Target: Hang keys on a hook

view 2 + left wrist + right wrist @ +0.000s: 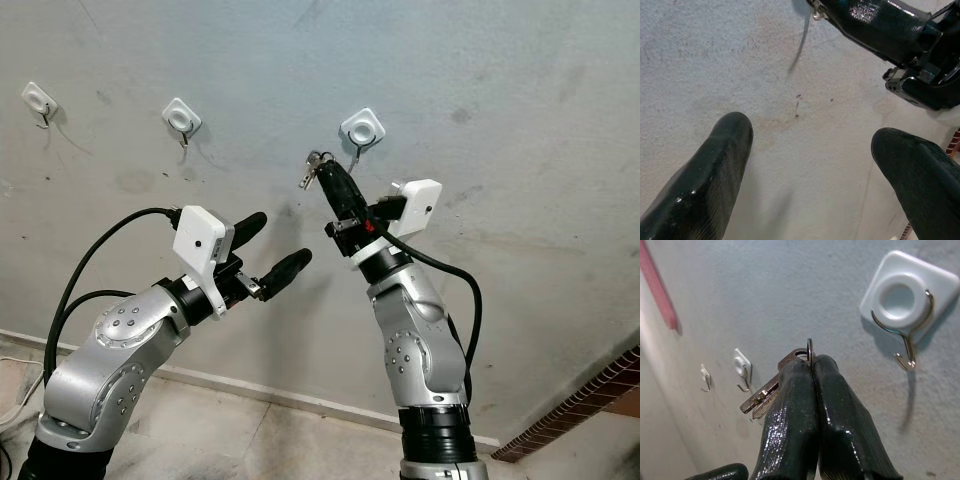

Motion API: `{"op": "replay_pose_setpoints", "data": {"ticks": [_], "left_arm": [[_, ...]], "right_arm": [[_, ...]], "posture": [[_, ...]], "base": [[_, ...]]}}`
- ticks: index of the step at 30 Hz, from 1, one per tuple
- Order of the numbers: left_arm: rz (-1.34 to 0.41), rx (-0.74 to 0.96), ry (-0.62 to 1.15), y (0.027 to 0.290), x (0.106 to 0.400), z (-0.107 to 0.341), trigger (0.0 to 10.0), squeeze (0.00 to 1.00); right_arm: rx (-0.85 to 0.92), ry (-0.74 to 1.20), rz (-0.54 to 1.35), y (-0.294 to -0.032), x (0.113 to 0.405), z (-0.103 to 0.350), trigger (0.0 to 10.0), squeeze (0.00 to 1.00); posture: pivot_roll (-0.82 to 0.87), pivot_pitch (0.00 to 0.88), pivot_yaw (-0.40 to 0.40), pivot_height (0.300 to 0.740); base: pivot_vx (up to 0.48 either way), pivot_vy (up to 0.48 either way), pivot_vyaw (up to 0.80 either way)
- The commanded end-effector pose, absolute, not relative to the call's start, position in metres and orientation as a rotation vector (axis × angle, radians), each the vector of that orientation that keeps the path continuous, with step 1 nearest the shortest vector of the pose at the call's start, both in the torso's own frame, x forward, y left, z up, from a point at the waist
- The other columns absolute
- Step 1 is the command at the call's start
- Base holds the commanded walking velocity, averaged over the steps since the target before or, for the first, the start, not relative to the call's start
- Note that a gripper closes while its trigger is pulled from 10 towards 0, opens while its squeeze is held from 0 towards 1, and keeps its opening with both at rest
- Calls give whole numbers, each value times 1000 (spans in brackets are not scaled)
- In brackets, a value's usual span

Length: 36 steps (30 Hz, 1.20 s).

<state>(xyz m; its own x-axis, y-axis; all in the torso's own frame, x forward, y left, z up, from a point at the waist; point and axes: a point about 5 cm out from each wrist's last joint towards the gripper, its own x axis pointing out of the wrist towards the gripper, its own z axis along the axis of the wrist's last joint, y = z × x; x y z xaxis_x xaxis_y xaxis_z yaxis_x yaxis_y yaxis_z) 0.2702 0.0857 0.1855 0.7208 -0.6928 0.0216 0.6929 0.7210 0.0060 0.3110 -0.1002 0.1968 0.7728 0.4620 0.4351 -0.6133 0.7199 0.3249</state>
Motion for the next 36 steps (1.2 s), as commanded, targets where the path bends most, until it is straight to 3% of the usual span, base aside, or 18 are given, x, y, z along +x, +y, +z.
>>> {"op": "replay_pose_setpoints", "data": {"ticks": [1,36], "left_arm": [[-763,8,-33,86,271,188,10000,0],[-764,4,-31,85,270,187,10000,0]], "right_arm": [[500,-344,588,-99,315,199,10000,0],[620,-337,473,-115,330,188,10000,0]], "posture": [[199,0,57,740],[199,0,59,740]], "base": [[0,0,0],[0,0,0]]}}
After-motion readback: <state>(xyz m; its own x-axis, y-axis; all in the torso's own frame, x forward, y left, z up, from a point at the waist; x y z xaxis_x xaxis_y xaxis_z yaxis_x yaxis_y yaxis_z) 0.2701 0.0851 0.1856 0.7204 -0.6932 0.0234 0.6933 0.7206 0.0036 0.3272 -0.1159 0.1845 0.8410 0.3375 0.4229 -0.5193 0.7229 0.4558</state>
